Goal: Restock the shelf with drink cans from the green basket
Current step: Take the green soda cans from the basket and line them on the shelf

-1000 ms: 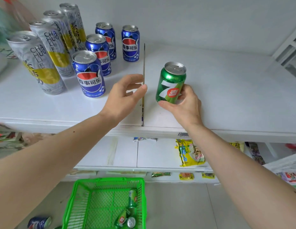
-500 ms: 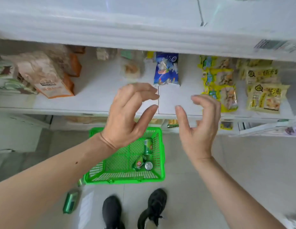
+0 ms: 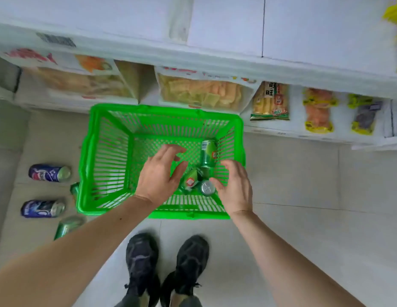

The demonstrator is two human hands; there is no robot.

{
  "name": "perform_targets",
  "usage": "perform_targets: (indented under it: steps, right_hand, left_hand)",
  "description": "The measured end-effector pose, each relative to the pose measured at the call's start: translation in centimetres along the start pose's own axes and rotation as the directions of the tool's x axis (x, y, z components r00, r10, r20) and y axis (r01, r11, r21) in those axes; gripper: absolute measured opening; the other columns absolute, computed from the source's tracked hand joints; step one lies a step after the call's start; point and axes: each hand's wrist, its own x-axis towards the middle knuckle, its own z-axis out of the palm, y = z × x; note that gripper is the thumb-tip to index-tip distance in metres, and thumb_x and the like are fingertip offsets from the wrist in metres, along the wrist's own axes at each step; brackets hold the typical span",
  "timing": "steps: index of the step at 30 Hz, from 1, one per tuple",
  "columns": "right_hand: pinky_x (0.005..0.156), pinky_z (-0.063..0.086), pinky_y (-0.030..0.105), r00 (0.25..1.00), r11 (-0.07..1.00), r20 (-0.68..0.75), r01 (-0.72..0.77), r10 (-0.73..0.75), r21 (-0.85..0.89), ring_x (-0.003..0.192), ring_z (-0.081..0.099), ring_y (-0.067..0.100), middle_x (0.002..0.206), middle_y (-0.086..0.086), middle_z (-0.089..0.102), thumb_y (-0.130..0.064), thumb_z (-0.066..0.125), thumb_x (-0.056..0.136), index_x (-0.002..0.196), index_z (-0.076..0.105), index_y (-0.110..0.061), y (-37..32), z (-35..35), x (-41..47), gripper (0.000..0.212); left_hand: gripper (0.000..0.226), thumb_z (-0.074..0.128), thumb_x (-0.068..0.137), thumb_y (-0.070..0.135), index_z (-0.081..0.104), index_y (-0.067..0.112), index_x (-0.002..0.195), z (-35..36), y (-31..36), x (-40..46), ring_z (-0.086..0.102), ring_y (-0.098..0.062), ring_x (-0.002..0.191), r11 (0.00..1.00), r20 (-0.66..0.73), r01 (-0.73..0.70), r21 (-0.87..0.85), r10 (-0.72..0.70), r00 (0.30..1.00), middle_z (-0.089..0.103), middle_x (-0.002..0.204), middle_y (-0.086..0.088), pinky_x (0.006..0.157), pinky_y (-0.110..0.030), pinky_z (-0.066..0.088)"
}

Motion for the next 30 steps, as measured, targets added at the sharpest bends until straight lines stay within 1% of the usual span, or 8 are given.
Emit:
perform_targets:
  steps: [4, 8, 13, 15, 18, 24, 27, 30]
  right_hand:
    - [0.088, 0.047, 0.037, 0.967, 0.988, 0.226, -0.091, 0.119, -0.127, 0.116, 0.057, 0.027, 0.127, 0.006, 0.057, -0.025, 0.078, 0.081, 0.129, 0.051, -0.013, 3.5, 6.4, 0.8, 0.056]
    - [0.09, 0.053, 0.036, 0.89, 0.947, 0.38, -0.144, 0.25, -0.287, 0.114, 0.056, 0.027, 0.125, 0.008, 0.055, -0.032, 0.081, 0.078, 0.136, 0.04, -0.01, 5.9, 11.3, 1.9, 0.075]
    - [0.061, 0.047, 0.027, 0.855, 0.893, 0.448, -0.036, 0.259, -0.448, 0.081, 0.057, 0.02, 0.099, 0.007, 0.053, -0.025, 0.078, 0.082, 0.137, 0.035, -0.011, 7.3, 14.1, 2.9, 0.071]
    - [0.06, 0.045, 0.026, 0.868, 0.873, 0.446, 0.029, 0.22, -0.487, 0.076, 0.057, 0.021, 0.092, 0.006, 0.051, -0.015, 0.073, 0.087, 0.14, 0.036, -0.01, 7.6, 14.1, 3.2, 0.065]
    - [0.064, 0.046, 0.026, 0.869, 0.878, 0.455, 0.05, 0.197, -0.476, 0.082, 0.061, 0.022, 0.097, 0.006, 0.056, -0.02, 0.075, 0.085, 0.14, 0.04, -0.009, 7.7, 13.3, 3.4, 0.066]
    - [0.086, 0.054, 0.033, 0.899, 0.949, 0.407, -0.03, 0.162, -0.313, 0.105, 0.065, 0.029, 0.119, 0.011, 0.064, -0.035, 0.08, 0.079, 0.135, 0.048, -0.011, 3.9, 7.0, 3.7, 0.068]
    - [0.077, 0.048, 0.029, 0.914, 0.974, 0.386, -0.036, 0.123, -0.225, 0.102, 0.065, 0.027, 0.11, 0.007, 0.067, -0.043, 0.081, 0.071, 0.119, 0.057, -0.018, 0.3, 1.2, 3.7, 0.06]
    - [0.067, 0.042, 0.028, 0.935, 0.984, 0.336, -0.054, 0.109, -0.17, 0.09, 0.065, 0.026, 0.094, 0.003, 0.069, -0.049, 0.079, 0.064, 0.102, 0.061, -0.022, -4.3, -5.7, 3.3, 0.05]
  left_hand:
    - [0.033, 0.056, 0.091, 0.034, 0.057, 0.017, 0.119, 5.9, -5.8, -1.2, 0.064, -0.014, 0.091, 0.985, 0.198, 0.159, 0.069, -0.17, 0.965, 0.059, 0.116, -0.001, 0.081, -0.038, 0.053]
    - [0.041, 0.059, 0.09, 0.033, 0.051, 0.022, 0.128, 9.9, -10.4, -1.8, 0.062, -0.019, 0.104, 0.934, 0.391, 0.29, 0.211, -0.352, 0.85, 0.054, 0.129, -0.003, 0.088, -0.039, 0.052]
    - [0.046, 0.06, 0.09, 0.032, 0.048, 0.019, 0.133, 12.2, -12.6, -2.1, 0.065, -0.021, 0.098, 0.883, 0.494, 0.374, 0.282, -0.468, 0.733, 0.052, 0.134, -0.006, 0.087, -0.035, 0.052]
    - [0.045, 0.06, 0.09, 0.031, 0.05, 0.017, 0.132, 12.3, -12.7, -2.1, 0.064, -0.021, 0.1, 0.885, 0.499, 0.38, 0.269, -0.466, 0.731, 0.053, 0.132, -0.007, 0.086, -0.033, 0.052]
    - [0.045, 0.06, 0.09, 0.031, 0.051, 0.017, 0.132, 11.6, -12.4, -1.7, 0.06, -0.023, 0.11, 0.889, 0.492, 0.388, 0.244, -0.458, 0.74, 0.054, 0.134, -0.008, 0.093, -0.032, 0.048]
    - [0.045, 0.06, 0.089, 0.034, 0.052, 0.022, 0.131, 6.8, -9.0, -0.6, 0.067, -0.017, 0.094, 0.898, 0.491, 0.391, 0.202, -0.439, 0.753, 0.059, 0.131, -0.003, 0.087, -0.034, 0.053]
    - [0.046, 0.061, 0.089, 0.033, 0.051, 0.021, 0.133, 3.1, -5.4, -0.1, 0.063, -0.019, 0.109, 0.907, 0.492, 0.386, 0.17, -0.417, 0.764, 0.059, 0.132, -0.001, 0.093, -0.031, 0.049]
    - [0.046, 0.062, 0.088, 0.03, 0.053, 0.019, 0.132, -1.3, -0.7, 0.8, 0.063, -0.017, 0.11, 0.924, 0.481, 0.364, 0.118, -0.374, 0.793, 0.061, 0.129, 0.001, 0.093, -0.028, 0.049]
